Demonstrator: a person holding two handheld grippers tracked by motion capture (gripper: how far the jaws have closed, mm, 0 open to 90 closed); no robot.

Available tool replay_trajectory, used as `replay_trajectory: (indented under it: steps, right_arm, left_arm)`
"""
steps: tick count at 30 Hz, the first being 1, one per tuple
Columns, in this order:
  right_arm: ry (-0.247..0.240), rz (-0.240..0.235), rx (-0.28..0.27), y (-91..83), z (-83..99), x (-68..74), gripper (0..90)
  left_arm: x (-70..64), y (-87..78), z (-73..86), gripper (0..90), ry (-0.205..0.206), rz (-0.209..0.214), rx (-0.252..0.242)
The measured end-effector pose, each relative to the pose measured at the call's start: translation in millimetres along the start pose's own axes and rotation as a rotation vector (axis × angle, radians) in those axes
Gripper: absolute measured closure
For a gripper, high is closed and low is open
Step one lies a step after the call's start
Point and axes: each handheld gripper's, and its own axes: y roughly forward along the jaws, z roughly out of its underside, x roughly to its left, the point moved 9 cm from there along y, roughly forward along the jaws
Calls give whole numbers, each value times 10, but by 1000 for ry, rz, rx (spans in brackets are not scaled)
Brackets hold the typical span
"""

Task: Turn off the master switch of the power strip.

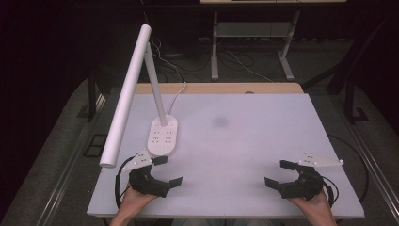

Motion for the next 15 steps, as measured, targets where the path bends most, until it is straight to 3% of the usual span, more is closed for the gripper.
replay_trajectory:
  steps: [15]
  right_arm:
    - [-15, -6, 32, 44, 26, 14, 1]
  left_arm:
    - [-37, -25, 15, 0, -5, 5, 8]
